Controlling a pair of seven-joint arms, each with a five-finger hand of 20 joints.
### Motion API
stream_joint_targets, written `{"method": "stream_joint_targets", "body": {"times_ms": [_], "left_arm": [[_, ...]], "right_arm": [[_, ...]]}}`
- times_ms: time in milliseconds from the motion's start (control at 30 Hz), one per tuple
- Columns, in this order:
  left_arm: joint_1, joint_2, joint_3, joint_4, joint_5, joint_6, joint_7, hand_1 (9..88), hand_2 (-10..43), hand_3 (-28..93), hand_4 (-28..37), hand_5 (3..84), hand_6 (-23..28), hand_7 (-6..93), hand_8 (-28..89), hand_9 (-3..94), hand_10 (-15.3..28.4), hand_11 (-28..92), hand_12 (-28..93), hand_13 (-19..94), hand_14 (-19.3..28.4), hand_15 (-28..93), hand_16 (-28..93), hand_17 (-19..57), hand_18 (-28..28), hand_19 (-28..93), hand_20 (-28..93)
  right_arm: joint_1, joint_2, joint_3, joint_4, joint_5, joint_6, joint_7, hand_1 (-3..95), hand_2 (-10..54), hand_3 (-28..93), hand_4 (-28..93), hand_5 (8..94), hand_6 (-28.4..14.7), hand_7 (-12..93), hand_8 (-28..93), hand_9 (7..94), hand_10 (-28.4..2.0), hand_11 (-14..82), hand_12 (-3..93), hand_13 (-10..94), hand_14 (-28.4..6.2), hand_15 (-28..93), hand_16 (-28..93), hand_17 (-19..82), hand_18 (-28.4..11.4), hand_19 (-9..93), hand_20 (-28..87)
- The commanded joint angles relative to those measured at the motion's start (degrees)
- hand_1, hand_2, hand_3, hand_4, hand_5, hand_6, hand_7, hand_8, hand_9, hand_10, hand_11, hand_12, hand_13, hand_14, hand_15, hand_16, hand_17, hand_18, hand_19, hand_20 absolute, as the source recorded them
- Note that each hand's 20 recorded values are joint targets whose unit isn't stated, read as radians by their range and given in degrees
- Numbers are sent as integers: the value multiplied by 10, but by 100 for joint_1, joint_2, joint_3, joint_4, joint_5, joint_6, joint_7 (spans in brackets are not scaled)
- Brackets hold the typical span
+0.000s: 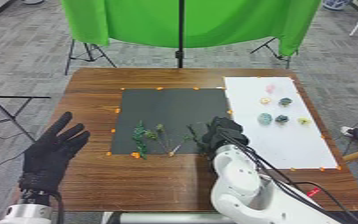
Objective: Arrange flowers
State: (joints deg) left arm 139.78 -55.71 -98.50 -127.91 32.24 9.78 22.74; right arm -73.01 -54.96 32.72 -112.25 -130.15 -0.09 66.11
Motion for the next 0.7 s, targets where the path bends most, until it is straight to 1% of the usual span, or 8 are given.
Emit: {"method": "stream_joint_targets", "body": {"times_ms": [33, 167, 367, 467, 500, 533, 567, 700], "left_arm": [[85, -6, -5, -15, -4, 35, 14, 234, 59, 804, -252, 356, 70, 114, -101, 345, 197, 213, 104, 234, 279, 477, -84, -110, 267, 541, 64], [58, 29, 21, 5, -28, 46, 63, 234, 58, 804, -252, 356, 70, 114, -101, 344, 196, 212, 104, 234, 279, 476, -84, -110, 267, 541, 64], [14, -56, -1, 12, 63, -45, -26, 233, 57, 803, -258, 355, 70, 114, -101, 343, 196, 211, 104, 234, 279, 475, -84, -110, 267, 540, 64], [5, -17, 33, 9, 34, -8, 18, 230, 57, 803, -260, 354, 69, 114, -101, 343, 195, 211, 105, 234, 279, 475, -84, -110, 267, 540, 64], [-12, -52, 12, 17, 65, -55, -46, 229, 57, 803, -260, 352, 69, 114, -101, 343, 196, 210, 104, 234, 279, 475, -84, -110, 267, 540, 64], [14, -23, 25, 9, 47, -25, 16, 229, 57, 803, -260, 351, 68, 113, -101, 343, 196, 210, 104, 234, 279, 475, -84, -110, 267, 540, 64], [-13, -29, 25, 16, 50, -23, -31, 229, 56, 803, -260, 350, 68, 114, -100, 342, 196, 210, 104, 234, 278, 474, -84, -110, 267, 540, 64], [-2, 46, 66, 30, -22, 21, 21, 230, 56, 804, -261, 348, 67, 114, -101, 342, 196, 210, 105, 233, 279, 474, -83, -110, 268, 539, 64]], "right_arm": [[-127, 812, 354, -394, -288, 421, -97, 332, -95, 705, -260, 871, -26, 172, -106, 875, -141, 409, 206, 749, -123, 764, 196, 332, -282, 929, 417], [-78, 1201, 733, -427, -105, 976, -24, 322, -95, 709, -247, 815, -38, 156, -109, 838, -150, 380, 193, 730, -129, 751, 185, 320, -283, 917, 408], [318, 1595, 775, 59, 247, 1121, -17, 331, -95, 736, -249, 673, -61, 132, -110, 738, -180, 336, 167, 660, -155, 716, 146, 303, -284, 873, 352], [542, 1719, 617, 345, 456, 1000, -56, 342, -95, 764, -265, 587, -63, 125, -113, 675, -189, 318, 153, 619, -166, 714, 125, 288, -284, 859, 335], [557, 1741, 598, 409, 525, 880, -78, 343, -95, 769, -271, 576, -61, 125, -115, 668, -189, 316, 150, 612, -167, 714, 121, 287, -284, 859, 334], [633, 1750, 522, 498, 601, 849, -147, 342, -95, 771, -273, 572, -60, 125, -115, 664, -190, 315, 150, 610, -168, 714, 119, 286, -284, 859, 334], [647, 1761, 468, 560, 610, 803, -119, 342, -95, 771, -274, 566, -56, 124, -115, 661, -190, 313, 149, 608, -168, 713, 118, 284, -284, 858, 334], [807, 1676, 195, 837, 699, 616, -71, 338, -95, 768, -279, 553, -43, 128, -117, 653, -189, 307, 147, 605, -168, 710, 115, 277, -284, 854, 337]]}}
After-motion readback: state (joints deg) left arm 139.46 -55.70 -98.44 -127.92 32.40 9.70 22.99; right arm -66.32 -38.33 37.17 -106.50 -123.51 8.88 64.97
